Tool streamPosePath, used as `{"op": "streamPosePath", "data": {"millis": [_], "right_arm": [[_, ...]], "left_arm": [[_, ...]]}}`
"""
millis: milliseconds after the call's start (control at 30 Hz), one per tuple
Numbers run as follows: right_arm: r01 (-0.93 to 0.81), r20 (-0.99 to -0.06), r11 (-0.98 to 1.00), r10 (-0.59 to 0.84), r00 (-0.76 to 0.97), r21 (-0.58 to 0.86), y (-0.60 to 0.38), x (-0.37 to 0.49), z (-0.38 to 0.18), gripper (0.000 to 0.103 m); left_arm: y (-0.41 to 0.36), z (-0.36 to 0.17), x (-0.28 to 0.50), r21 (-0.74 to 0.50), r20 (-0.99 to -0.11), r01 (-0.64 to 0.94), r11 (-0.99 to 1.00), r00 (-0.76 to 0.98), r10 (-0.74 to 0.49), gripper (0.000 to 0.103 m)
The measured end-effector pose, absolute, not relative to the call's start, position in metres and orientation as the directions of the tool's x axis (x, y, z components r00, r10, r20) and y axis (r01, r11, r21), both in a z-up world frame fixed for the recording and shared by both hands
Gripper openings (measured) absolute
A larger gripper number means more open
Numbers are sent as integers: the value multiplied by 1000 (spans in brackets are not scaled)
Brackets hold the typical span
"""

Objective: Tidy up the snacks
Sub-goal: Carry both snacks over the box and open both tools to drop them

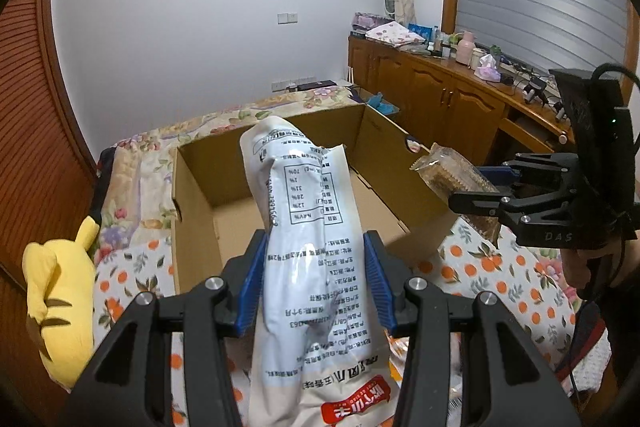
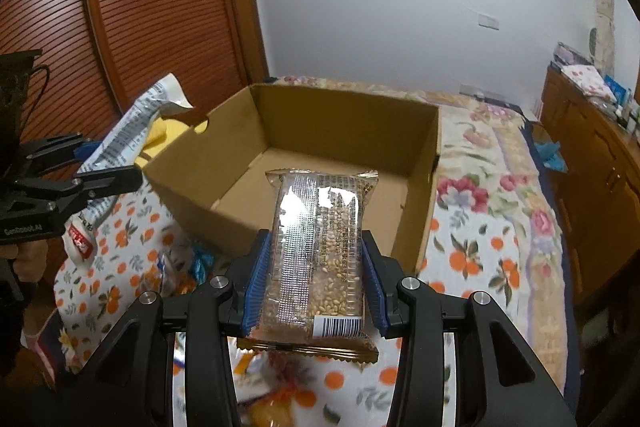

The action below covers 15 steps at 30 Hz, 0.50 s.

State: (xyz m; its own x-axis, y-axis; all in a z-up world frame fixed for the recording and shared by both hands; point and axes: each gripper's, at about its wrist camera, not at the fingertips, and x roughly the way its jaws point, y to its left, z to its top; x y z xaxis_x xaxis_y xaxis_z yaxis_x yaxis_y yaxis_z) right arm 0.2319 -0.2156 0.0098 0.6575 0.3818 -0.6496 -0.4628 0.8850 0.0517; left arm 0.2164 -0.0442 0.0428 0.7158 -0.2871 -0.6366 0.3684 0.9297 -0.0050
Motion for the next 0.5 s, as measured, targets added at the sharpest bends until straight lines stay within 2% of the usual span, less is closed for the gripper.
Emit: {"op": "streamPosePath", "data": {"millis": [500], "right_arm": [[-507, -655, 859, 426, 624, 74, -202, 317, 2, 43]], "left_arm": [[-47, 33, 307, 21, -679, 345, 938, 694, -240, 48]]}}
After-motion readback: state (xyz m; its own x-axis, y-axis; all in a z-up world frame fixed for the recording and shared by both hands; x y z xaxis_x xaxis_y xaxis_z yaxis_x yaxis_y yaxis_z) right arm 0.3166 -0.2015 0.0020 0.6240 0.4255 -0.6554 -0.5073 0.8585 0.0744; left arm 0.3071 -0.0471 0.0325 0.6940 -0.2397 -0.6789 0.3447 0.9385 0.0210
